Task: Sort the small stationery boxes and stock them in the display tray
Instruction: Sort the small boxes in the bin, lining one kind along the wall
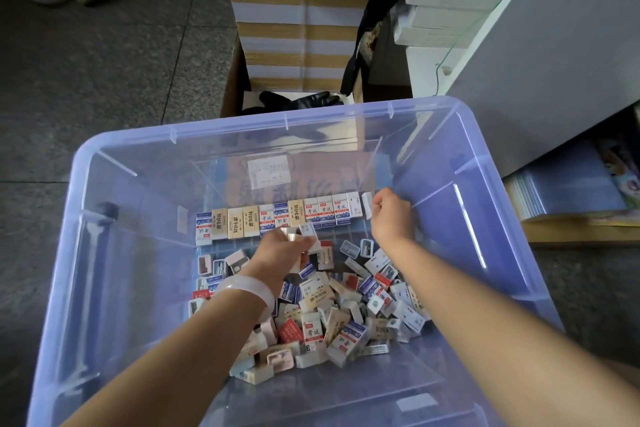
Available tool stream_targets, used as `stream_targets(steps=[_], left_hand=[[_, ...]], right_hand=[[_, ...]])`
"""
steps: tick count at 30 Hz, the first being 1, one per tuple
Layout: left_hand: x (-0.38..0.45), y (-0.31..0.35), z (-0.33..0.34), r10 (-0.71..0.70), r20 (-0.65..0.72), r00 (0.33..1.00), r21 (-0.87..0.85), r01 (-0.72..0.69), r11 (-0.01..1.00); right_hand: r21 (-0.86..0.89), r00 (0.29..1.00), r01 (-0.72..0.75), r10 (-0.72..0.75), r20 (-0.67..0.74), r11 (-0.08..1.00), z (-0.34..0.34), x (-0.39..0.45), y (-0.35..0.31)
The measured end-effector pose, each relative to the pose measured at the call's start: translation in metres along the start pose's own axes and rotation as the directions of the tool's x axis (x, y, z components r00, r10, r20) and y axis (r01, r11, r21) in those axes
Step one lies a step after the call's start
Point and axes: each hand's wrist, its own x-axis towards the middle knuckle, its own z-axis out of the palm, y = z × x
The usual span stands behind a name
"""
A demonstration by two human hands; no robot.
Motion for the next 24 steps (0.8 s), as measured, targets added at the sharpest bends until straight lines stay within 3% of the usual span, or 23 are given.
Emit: stream_targets(steps=[5,9,13,18,24], left_hand=[[-0.001,-0.003,0.001,-0.012,-0.002,1.000,0.017,0.012,1.000],[0.000,-0.005,0.003,-0.019,0.000,1.000,0.031,0.019,0.999],[-0.002,-0.005,0.004,-0.004,-0.017,1.000,0.074,0.006,0.997],[-0.001,-0.008,0.002,-0.001,-0.006,1.000,0.076,0.002,0.997],[0.001,-0.009,0.003,-0.003,-0.029,1.000,0.089,0.005,0.996]], right_hand=[[-0.067,0.998,0.054,-0.056,-0.022,0.996,-0.001,-0.002,-0.001],[-0.179,0.981,0.194,-0.193,0.023,0.965,-0.001,-0.008,0.003],[-0.336,0.986,0.155,-0.124,0.110,0.929,-0.001,-0.012,0.003],[-0.237,0.990,0.071,-0.039,0.134,0.969,0.003,-0.011,0.001],[0.031,0.996,0.003,-0.006,0.091,1.000,0.001,-0.009,-0.001]])
